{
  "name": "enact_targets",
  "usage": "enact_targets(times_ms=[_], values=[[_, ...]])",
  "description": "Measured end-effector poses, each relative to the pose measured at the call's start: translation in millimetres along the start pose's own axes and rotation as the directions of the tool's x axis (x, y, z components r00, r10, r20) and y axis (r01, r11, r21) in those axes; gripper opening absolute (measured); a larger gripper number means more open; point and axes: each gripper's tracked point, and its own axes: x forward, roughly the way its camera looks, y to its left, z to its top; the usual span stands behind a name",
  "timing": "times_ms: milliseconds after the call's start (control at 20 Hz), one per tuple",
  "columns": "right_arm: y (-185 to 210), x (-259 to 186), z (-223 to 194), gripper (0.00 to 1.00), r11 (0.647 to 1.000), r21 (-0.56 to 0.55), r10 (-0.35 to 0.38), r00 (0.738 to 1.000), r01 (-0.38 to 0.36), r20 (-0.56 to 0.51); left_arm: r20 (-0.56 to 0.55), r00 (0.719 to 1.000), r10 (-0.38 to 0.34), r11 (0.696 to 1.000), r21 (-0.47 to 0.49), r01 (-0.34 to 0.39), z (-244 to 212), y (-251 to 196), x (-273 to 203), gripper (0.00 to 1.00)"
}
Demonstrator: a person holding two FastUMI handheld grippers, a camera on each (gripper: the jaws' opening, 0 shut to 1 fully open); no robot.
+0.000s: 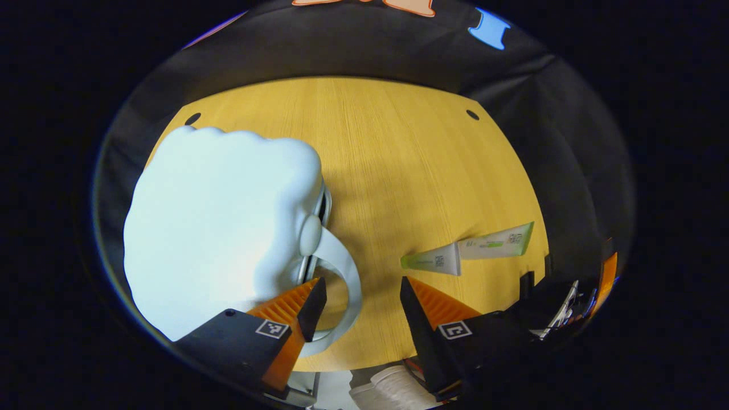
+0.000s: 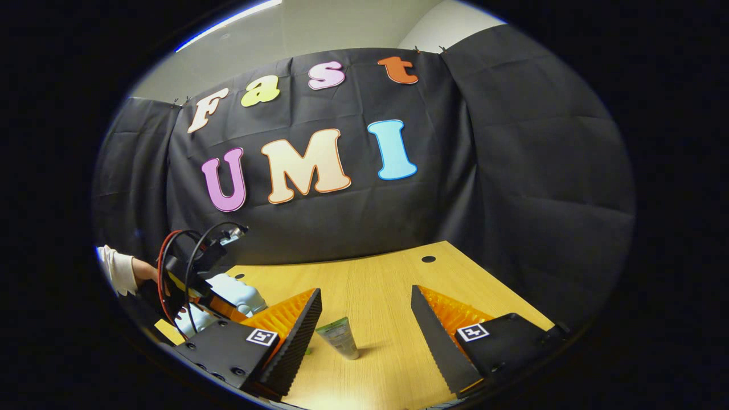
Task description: First open the suitcase, pack the skin care products into it, and then close the suitcase.
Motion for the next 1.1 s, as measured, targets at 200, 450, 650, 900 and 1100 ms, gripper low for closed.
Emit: enact_targets(times_ms=[200,450,650,900,1100], values=[[-4.7,-3.2,-2.7,0.98,1.000,0.009,-0.016,1.000,0.016,0.000,-0.075,0.997,0.023,1.000,0.018,-0.022,-12.9,3.0,12.7,0.63],[-12.5,-7.1,-5.5,0.98,0.999,0.009,-0.034,0.999,0.034,-0.005,-0.121,0.991,0.054,0.998,0.035,-0.050,-21.6,10.2,26.9,0.46],[-17.9,-8.1,-6.5,0.98,0.999,0.011,-0.044,0.999,0.044,-0.007,-0.184,0.980,0.072,0.997,0.034,-0.067,-40.0,13.9,39.3,0.26],[-21.0,-8.5,-11.4,0.98,0.999,0.000,-0.046,0.999,0.046,-0.017,-0.196,0.978,0.072,0.997,0.042,-0.065,-43.3,13.5,42.5,0.16],[-19.0,-7.6,-13.1,0.98,0.999,-0.002,-0.037,0.999,0.037,-0.026,-0.185,0.977,0.103,0.990,0.112,-0.083,-44.6,11.7,40.4,0.03]])
